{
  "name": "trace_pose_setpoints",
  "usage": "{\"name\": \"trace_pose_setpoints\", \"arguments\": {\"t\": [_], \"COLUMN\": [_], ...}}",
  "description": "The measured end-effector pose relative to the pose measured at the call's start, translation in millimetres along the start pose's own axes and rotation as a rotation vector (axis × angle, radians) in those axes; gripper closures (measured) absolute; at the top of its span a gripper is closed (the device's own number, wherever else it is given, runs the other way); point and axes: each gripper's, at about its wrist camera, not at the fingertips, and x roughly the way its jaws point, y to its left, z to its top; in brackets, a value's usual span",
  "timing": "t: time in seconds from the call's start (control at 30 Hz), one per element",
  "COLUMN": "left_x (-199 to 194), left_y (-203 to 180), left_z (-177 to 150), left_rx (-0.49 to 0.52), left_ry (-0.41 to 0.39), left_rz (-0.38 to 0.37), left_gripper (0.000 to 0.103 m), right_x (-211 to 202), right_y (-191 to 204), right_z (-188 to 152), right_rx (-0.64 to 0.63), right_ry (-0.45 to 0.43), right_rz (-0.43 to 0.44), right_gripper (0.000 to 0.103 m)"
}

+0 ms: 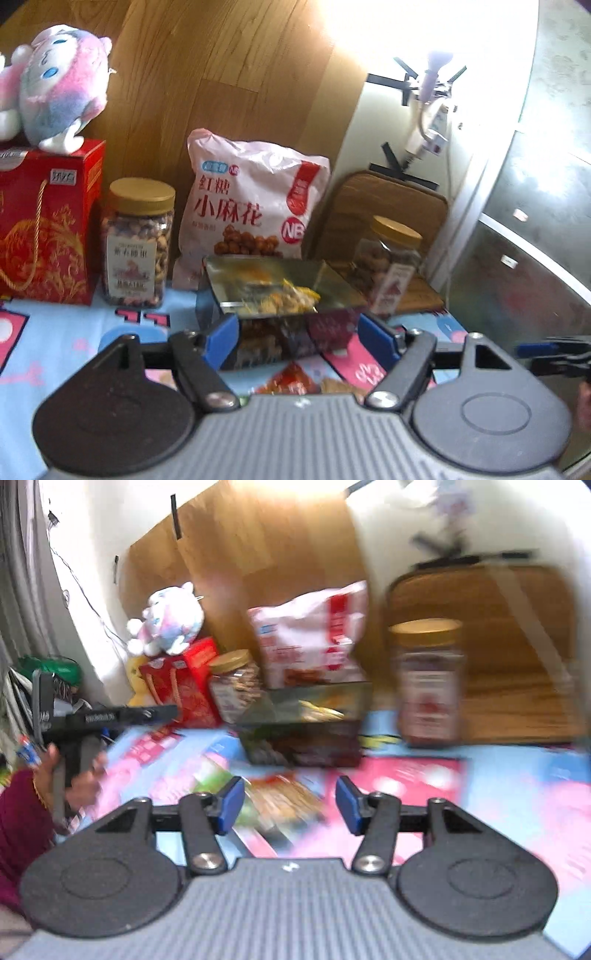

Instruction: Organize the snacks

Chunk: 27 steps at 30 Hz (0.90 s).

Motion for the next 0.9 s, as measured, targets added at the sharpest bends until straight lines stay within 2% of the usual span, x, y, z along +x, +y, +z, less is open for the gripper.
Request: {"name": "trace_pose_setpoints", "arguments": {"t": [0.07,0.1,0.17,0.27,0.3,0.33,0.37,0.43,0.5,0.57,0.63,0.77,0.9], "left_x": [-10.2,-14.4,-20.4,-21.2,-20.4,-18.6,-17.2,-13.7,-12.3,-13.9,-17.6,-24.2,-24.4], "left_y": [-0.8,-2.1,-6.5,-9.8,-9.1,-7.2,-5.0,1.6,5.6,7.2,8.2,9.3,10.6], "left_z": [-10.5,-16.7,-32.0,-49.8,-55.0,-59.4,-62.5,-67.7,-72.3,-75.7,-79.1,-85.7,-95.3], "left_rx": [0.015,0.036,0.1,0.181,0.191,0.183,0.163,0.094,0.041,0.005,-0.038,-0.086,-0.145], "left_ry": [-0.011,-0.021,-0.035,-0.027,-0.021,-0.011,-0.004,0.005,0.001,-0.012,-0.019,-0.016,0.002], "left_rz": [-0.009,-0.003,0.021,0.049,0.059,0.069,0.073,0.074,0.079,0.089,0.086,0.083,0.062], "left_gripper": [0.029,0.029,0.029,0.029,0.029,0.029,0.029,0.029,0.029,0.029,0.029,0.029,0.029], "right_x": [-48.1,-72.3,-114.2,-141.2,-142.9,-142.2,-139.2,-123.5,-93.9,-57.8,-22.2,35.0,80.0], "right_y": [-9.7,-13.0,-16.9,-21.6,-21.0,-17.7,-11.9,1.5,12.9,24.2,35.2,54.9,58.9], "right_z": [-24.2,-39.0,-73.2,-135.5,-154.6,-170.4,-183.9,-200.4,-208.3,-203.2,-186.0,-147.8,-114.0], "right_rx": [-0.033,-0.066,-0.203,-0.515,-0.617,-0.692,-0.745,-0.773,-0.739,-0.635,-0.479,-0.258,-0.057], "right_ry": [-0.028,-0.031,-0.014,0.083,0.104,0.098,0.069,-0.022,-0.121,-0.187,-0.231,-0.249,-0.177], "right_rz": [-0.142,-0.252,-0.551,-1.083,-1.192,-1.248,-1.262,-1.217,-1.119,-0.975,-0.753,-0.351,-0.106], "right_gripper": [0.043,0.043,0.041,0.038,0.038,0.038,0.036,0.029,0.028,0.028,0.029,0.031,0.041]}}
